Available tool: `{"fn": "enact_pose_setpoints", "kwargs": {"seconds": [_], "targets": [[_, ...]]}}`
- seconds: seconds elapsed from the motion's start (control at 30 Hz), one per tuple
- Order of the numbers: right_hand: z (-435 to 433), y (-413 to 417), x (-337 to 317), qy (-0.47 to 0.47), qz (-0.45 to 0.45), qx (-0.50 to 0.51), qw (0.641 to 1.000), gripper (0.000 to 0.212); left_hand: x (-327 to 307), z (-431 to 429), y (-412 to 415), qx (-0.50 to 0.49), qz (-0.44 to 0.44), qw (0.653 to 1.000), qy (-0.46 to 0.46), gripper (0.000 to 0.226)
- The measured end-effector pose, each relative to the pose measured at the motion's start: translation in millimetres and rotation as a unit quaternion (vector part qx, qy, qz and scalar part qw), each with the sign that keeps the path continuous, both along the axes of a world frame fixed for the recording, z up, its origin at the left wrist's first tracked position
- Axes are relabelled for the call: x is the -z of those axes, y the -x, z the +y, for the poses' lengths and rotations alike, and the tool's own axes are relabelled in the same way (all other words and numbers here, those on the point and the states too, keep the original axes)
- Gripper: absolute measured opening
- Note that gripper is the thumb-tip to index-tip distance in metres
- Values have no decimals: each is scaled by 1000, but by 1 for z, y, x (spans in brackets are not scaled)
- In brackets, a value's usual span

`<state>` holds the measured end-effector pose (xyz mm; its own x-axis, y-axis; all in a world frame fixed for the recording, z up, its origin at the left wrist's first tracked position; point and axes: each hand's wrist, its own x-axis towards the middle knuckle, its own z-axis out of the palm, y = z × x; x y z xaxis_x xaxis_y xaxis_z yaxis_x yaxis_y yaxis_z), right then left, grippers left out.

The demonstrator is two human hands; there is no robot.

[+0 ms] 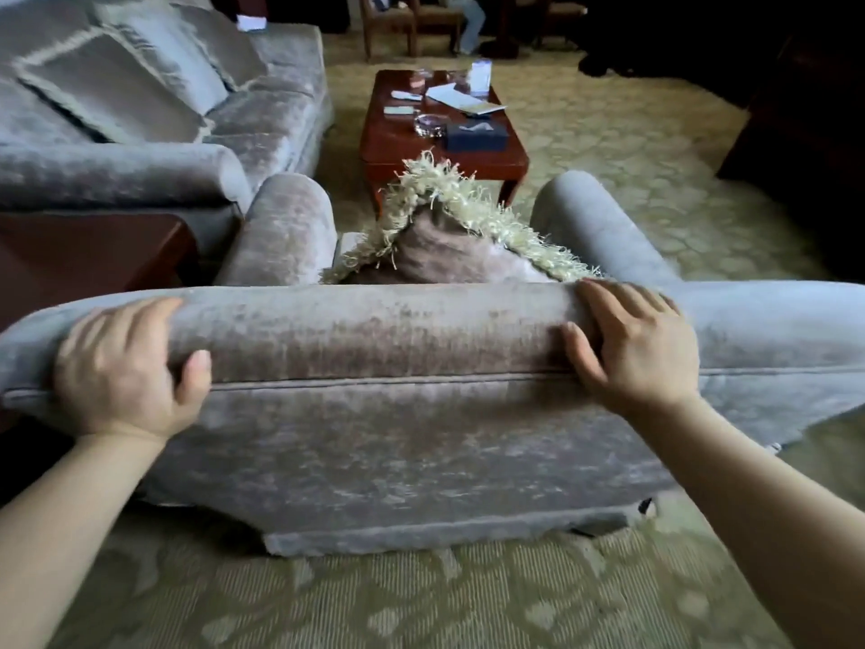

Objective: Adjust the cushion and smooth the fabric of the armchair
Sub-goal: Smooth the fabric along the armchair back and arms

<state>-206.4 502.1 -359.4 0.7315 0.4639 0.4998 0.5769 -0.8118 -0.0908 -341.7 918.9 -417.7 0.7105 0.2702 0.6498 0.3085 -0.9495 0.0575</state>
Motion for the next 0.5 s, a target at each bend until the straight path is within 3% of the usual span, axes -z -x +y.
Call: {"fn": "enact_pose_setpoints", "kwargs": {"seconds": [0.1,0.23,0.37,0.5], "targets": [[-13,-8,14,-13,-12,34,999,49,24,-3,4,-17,-34,999,29,54],[-13,-8,13,-31,-13,31,999,46,-3,-103,-23,44,-104,990,81,36],[-19,-8,8,-30,19,19,999,46,-38,-281,-86,167,-42,985,9,45],[-29,-14,-7,-95,84,-51,991,42,-40,-322,-98,105,47,992,53,50]]}}
